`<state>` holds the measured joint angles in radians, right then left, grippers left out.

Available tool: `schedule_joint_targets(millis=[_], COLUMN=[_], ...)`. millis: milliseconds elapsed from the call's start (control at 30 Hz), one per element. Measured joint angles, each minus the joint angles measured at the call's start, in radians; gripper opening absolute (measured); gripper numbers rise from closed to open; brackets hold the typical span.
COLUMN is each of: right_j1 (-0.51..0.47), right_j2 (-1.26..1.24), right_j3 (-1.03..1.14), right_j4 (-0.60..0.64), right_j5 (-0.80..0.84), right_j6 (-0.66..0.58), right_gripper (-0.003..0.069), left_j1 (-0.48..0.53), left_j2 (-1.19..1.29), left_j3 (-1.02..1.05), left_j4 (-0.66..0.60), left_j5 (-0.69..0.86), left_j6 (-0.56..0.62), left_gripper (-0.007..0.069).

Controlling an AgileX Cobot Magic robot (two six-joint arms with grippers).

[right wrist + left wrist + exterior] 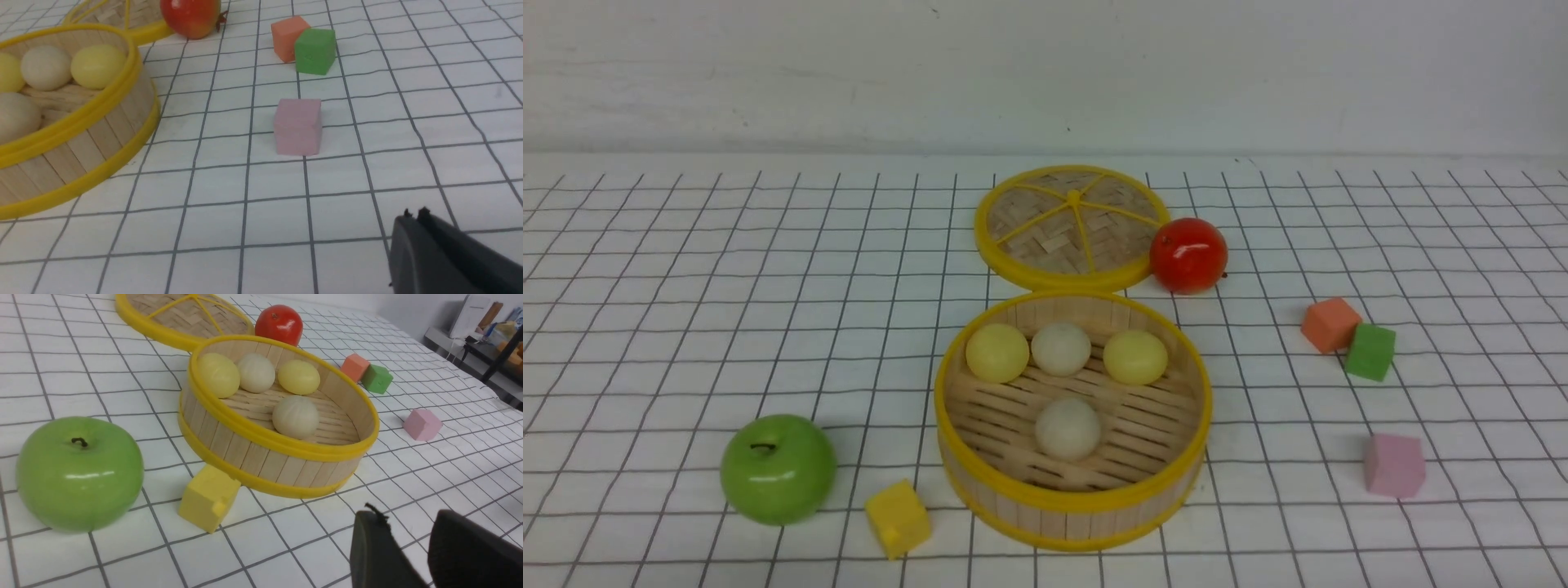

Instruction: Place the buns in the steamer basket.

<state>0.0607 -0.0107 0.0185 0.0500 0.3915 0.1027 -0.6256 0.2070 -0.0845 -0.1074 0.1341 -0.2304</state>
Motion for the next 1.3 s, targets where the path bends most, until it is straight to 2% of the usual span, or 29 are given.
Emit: schedule_joint_targets(millis=[733, 867, 967, 1000, 1033, 1067, 1133, 1300], right_j1=[-0.001, -0.001, -0.001, -0.001, -0.001, -0.001, -0.001, -0.001], right_j2=[0.000, 0.000, 0.000, 0.000, 0.000, 0.000, 0.000, 0.000], right_j3=[0.000, 0.000, 0.000, 0.000, 0.000, 0.000, 0.000, 0.000], right_j4=[-0.003, -0.003, -0.003, -0.003, -0.003, -0.003, -0.003, -0.003], right_j5=[0.000, 0.000, 0.000, 0.000, 0.000, 0.000, 0.000, 0.000], right_j6=[0.007, 0.007, 0.007, 0.007, 0.007, 0.007, 0.007, 0.007], right_gripper=[-0.0001, 0.0001, 0.0001, 0.0002, 0.0002, 0.0002, 0.0002, 0.0006], left_j1=[0.000, 0.009, 0.073, 0.146, 0.170, 0.269, 0.389, 0.506], left_j2=[0.000, -0.002, -0.006, -0.012, -0.017, -0.038, -0.095, -0.210], left_j3=[0.001, 0.006, 0.008, 0.009, 0.011, 0.016, 0.033, 0.105], left_j4=[0.000, 0.046, 0.070, 0.074, 0.076, 0.078, 0.086, 0.093], left_j5=[-0.001, -0.041, -0.074, -0.093, -0.097, -0.094, -0.067, 0.052], left_j6=[0.000, 0.001, -0.004, -0.027, -0.035, -0.074, -0.111, -0.122], left_gripper=[0.0218, 0.0211, 0.0177, 0.0143, 0.0131, 0.0076, -0.0005, -0.0013])
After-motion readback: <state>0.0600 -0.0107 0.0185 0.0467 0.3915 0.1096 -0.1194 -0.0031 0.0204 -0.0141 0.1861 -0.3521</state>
